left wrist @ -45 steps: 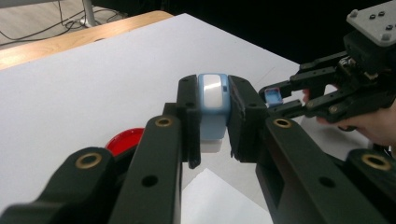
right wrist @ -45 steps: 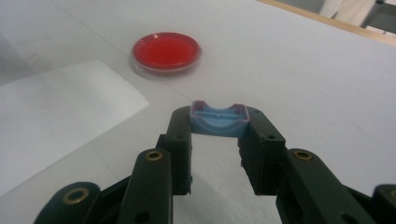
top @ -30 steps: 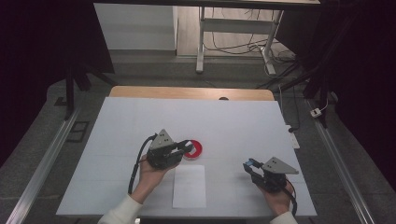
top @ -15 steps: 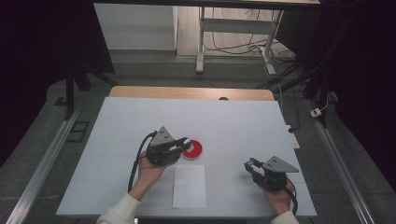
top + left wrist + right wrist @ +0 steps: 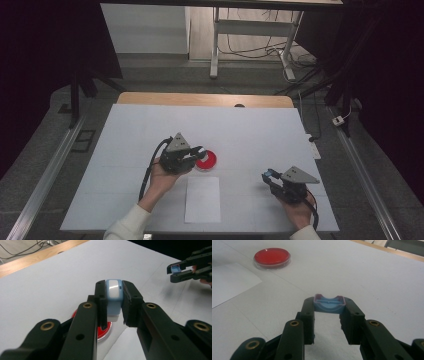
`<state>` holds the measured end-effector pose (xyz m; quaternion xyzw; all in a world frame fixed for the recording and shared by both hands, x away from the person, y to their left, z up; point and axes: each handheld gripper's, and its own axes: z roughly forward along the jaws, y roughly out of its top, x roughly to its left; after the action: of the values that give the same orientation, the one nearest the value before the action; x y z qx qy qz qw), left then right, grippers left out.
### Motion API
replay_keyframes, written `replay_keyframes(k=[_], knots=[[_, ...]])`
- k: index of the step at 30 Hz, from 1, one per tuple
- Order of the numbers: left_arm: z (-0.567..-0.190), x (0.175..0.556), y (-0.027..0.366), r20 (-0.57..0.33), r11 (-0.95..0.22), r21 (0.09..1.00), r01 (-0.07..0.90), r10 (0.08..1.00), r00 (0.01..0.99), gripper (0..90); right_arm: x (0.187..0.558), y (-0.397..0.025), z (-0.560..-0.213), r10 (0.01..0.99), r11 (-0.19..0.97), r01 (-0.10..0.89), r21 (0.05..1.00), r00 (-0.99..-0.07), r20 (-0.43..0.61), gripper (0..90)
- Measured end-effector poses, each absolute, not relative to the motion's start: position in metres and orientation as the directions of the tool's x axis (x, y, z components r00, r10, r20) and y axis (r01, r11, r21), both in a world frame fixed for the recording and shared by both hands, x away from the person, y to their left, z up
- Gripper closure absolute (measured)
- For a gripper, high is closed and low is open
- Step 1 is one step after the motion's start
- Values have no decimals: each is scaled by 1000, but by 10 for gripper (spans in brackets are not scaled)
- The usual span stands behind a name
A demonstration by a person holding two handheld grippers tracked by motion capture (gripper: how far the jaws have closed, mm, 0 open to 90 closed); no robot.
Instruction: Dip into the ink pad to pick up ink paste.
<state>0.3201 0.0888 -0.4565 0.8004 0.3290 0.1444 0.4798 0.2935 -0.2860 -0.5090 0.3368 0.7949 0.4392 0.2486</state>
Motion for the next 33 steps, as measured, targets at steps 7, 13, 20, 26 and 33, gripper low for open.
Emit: replay_keyframes(k=[7,13,20,26,33], knots=[[-461,335,89,-61,-363,842,398,671,739,754,294,-285,-510,755,387,320,865,-648,-98,651],[-465,349,84,-45,-402,822,404,661,749,754,295,-285,-512,754,394,322,861,-649,-103,652],[-471,361,78,-44,-429,801,418,653,756,753,294,-285,-512,754,400,324,857,-648,-107,651],[-476,364,79,-68,-415,798,437,658,750,753,294,-283,-513,750,404,322,856,-652,-109,651],[-485,368,81,-63,-422,785,454,674,736,753,295,-281,-512,743,407,316,857,-660,-110,651]])
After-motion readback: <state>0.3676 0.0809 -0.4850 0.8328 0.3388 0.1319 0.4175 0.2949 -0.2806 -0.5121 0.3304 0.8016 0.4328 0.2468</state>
